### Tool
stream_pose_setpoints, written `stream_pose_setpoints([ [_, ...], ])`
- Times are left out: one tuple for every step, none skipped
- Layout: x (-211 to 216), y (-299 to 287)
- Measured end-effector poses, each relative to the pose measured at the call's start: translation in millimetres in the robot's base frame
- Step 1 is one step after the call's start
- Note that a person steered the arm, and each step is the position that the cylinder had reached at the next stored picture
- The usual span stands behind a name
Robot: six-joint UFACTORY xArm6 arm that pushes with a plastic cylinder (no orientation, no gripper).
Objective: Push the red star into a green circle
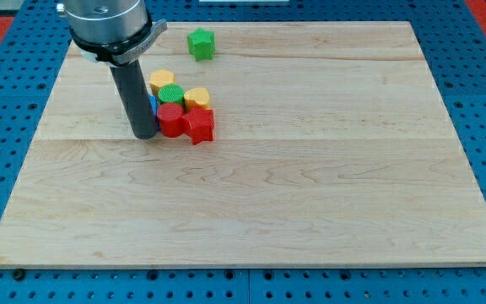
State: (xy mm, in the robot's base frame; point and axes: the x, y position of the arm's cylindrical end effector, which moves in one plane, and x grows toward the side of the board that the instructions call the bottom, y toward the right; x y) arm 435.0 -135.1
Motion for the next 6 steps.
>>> stream_pose_setpoints([
  [45,-9],
  [46,45],
  [19,90],
  [0,84],
  [-9,58],
  [-6,55],
])
